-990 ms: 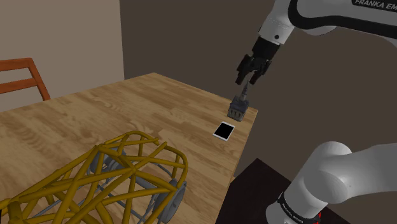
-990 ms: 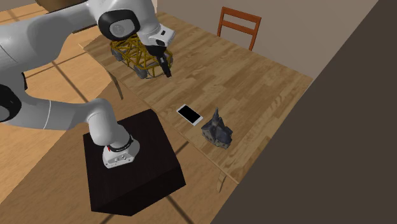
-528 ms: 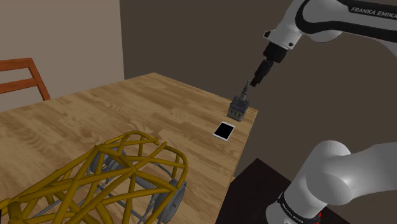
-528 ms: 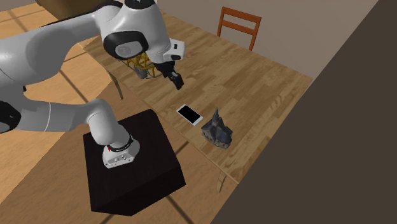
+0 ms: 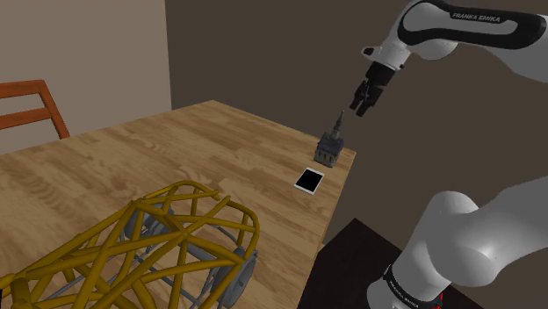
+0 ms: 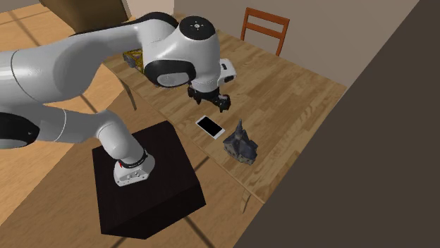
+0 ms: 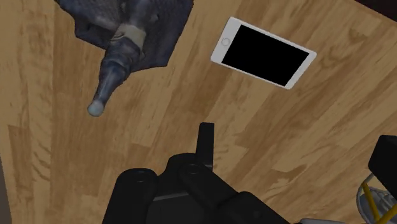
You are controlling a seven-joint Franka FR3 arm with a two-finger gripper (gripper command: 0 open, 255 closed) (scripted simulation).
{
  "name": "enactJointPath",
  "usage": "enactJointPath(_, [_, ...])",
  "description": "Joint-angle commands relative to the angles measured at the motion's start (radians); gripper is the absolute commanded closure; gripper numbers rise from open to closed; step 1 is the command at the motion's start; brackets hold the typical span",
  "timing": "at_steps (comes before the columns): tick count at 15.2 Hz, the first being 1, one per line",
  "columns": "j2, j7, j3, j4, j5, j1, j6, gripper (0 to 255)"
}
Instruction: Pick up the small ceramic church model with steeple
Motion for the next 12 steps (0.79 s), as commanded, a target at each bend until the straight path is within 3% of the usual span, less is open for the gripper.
enactJointPath(1, [0.068, -0.164, -0.087, 0.058, 0.01, 0.052, -0.002, 0])
enactJointPath(5, [0.264, -0.495, -0.287, 0.235, 0.092, 0.177, -0.04, 0])
enactJointPath(8, [0.496, -0.792, -0.474, 0.401, 0.251, 0.262, -0.103, 0])
enactJointPath(12, [0.517, -0.828, -0.474, 0.373, 0.267, 0.25, -0.072, 0])
